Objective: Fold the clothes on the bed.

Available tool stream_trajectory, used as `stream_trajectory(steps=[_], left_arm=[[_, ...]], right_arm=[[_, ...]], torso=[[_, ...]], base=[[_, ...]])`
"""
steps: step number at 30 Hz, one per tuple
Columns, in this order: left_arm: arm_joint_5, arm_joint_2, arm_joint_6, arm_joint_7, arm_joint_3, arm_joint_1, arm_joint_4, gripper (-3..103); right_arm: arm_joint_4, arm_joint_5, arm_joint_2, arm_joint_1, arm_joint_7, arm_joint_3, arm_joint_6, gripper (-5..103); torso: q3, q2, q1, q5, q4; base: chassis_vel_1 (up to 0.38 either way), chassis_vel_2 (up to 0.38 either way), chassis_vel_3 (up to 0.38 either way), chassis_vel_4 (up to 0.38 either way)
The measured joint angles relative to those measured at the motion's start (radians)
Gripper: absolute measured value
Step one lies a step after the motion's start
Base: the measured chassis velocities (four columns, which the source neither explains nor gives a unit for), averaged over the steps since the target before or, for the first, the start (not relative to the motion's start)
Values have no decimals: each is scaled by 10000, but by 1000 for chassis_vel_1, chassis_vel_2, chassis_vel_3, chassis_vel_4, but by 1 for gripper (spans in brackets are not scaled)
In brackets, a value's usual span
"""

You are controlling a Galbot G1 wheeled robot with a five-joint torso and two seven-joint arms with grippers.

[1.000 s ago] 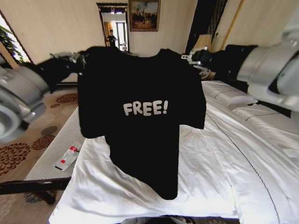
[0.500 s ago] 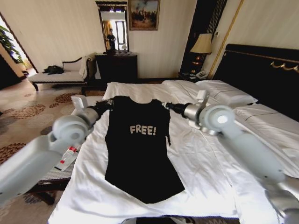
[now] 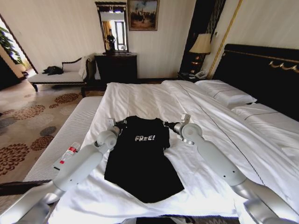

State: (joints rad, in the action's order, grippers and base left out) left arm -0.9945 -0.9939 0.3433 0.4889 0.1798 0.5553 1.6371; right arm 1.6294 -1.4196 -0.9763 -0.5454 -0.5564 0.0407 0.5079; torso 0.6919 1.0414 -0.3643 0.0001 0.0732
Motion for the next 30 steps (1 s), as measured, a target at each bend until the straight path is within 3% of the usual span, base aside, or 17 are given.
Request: stream_trajectory(steps=[9, 15, 20, 24, 30], left_arm=[[390, -940, -187, -332, 165, -999, -1901, 1], [1200, -2352, -521, -803, 300, -2106, -4616, 1], [1829, -3140, -901, -1085, 491, -2751, -6042, 1], [2222, -4223, -1268, -1494, 496, -3760, -8088, 1], [2359, -4605, -1392, -1749, 298, -4313, -9234, 1]], right_arm=[[-1957, 1038, -767, 829, 844, 613, -891, 1], [-4221, 2099, -2192, 2018, 1978, 1149, -1613, 1], [-5571, 2653, -2829, 2609, 2353, 1406, -1920, 1], [-7416, 3365, -3596, 3246, 2711, 1153, -2338, 1], [-8654, 3780, -4028, 3776, 2988, 1030, -2552, 1]], torso=[[0, 0, -1, -1, 2], [3, -1, -5, -2, -3], [3, -1, -4, -1, -3], [1, -1, -4, -1, 2], [2, -2, -5, 1, 4]], base=[[0, 0, 0, 0], [0, 0, 0, 0], [0, 0, 0, 0], [0, 0, 0, 0], [0, 0, 0, 0]])
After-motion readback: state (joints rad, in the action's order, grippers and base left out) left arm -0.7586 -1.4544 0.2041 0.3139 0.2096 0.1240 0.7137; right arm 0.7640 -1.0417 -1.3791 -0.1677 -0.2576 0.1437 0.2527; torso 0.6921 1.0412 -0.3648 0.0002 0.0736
